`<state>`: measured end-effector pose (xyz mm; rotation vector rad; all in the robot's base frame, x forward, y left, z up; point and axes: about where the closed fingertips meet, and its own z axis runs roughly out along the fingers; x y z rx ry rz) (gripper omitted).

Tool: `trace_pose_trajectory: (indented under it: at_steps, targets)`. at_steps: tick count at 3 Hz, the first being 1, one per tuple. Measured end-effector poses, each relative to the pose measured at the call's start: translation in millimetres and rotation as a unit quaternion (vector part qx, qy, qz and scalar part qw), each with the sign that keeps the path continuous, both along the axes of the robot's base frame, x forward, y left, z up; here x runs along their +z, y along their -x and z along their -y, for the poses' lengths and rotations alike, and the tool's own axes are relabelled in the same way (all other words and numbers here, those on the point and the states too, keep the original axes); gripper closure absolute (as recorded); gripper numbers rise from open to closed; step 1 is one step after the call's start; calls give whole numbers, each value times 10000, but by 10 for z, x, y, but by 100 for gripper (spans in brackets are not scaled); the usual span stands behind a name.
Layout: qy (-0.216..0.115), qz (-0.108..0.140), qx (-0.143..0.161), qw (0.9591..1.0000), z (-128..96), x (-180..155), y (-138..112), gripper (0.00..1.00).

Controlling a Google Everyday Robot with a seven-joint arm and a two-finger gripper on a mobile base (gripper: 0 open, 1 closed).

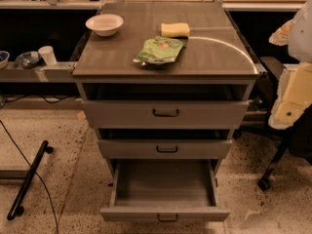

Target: Close bottom drawer

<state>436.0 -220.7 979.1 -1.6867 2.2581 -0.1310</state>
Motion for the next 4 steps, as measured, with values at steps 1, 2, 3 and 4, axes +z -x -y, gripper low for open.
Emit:
trace_pose_trajectory:
  at_steps: [1, 2, 3, 4]
  targets:
    - [0, 0, 0, 10000, 0, 0, 0, 0]
    - [-339, 8, 84, 9994, 22, -243, -75, 0]
    - [-836, 25, 290, 9961, 0, -829, -103, 0]
    - [-1086, -143, 388, 9932, 15, -1555, -56, 0]
